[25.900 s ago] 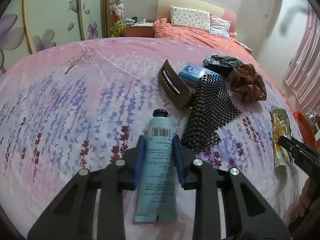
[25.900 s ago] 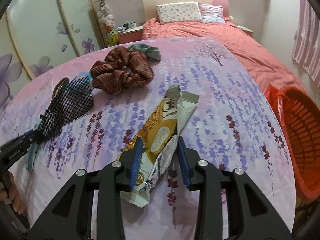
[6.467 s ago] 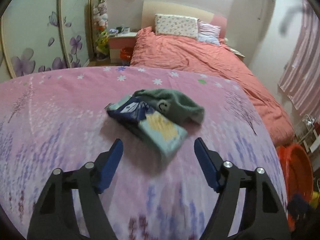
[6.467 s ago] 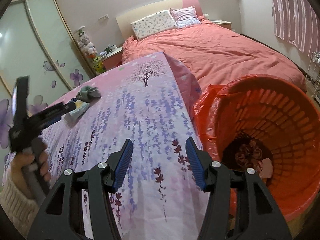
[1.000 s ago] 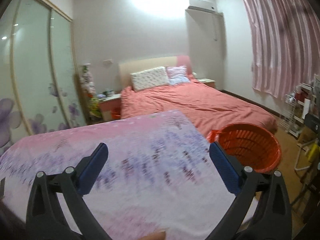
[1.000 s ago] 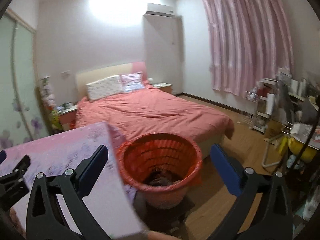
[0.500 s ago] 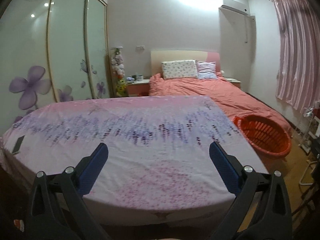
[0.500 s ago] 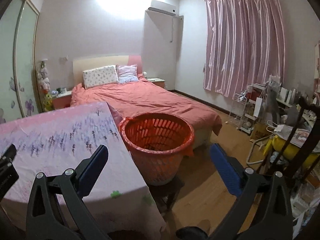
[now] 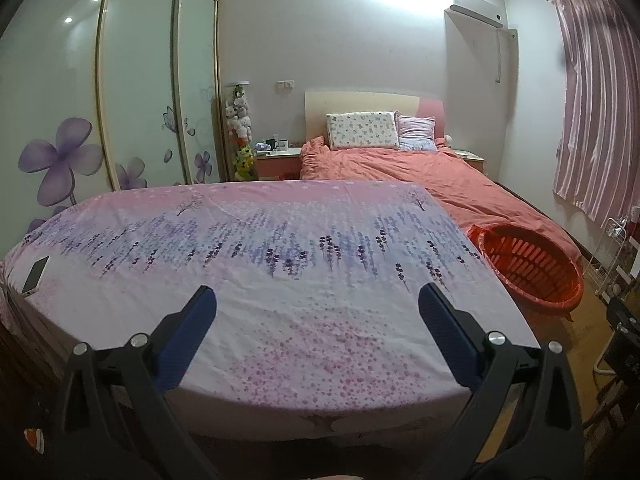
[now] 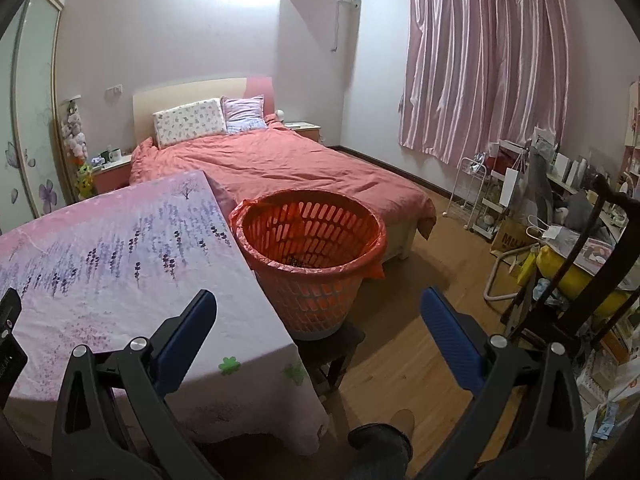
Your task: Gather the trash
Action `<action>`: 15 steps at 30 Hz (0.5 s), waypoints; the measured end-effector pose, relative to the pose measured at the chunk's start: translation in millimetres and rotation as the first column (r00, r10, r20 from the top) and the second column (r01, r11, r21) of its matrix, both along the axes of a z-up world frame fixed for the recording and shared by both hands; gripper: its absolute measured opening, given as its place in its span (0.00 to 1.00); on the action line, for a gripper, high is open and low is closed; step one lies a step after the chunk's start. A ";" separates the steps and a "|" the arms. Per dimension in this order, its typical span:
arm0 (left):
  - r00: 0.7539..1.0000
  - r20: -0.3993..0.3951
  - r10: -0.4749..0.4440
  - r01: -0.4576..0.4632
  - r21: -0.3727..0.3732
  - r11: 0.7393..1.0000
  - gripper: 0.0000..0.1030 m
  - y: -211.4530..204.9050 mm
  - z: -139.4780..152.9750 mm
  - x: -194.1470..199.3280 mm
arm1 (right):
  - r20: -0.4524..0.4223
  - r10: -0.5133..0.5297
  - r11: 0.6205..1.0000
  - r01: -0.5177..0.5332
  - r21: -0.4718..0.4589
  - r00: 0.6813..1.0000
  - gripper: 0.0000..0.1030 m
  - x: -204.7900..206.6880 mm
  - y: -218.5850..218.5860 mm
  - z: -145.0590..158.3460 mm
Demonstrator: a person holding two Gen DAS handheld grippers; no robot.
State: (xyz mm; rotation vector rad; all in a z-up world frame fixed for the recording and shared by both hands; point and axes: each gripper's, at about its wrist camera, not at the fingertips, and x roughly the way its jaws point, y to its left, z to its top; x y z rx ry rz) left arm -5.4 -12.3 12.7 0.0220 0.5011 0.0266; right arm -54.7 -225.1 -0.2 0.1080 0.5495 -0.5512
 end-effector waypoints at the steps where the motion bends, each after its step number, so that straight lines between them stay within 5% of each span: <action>1: 1.000 0.001 0.000 0.000 0.002 1.000 0.96 -0.6 0.0 -0.3 | -0.003 0.002 1.000 -0.002 0.001 1.000 0.98 -0.2 0.9 0.5; 15: 1.000 0.020 0.023 -0.023 0.014 1.000 0.96 -1.4 2.5 -3.1 | -0.008 0.023 0.999 -0.023 0.030 1.000 0.98 -1.7 3.7 3.1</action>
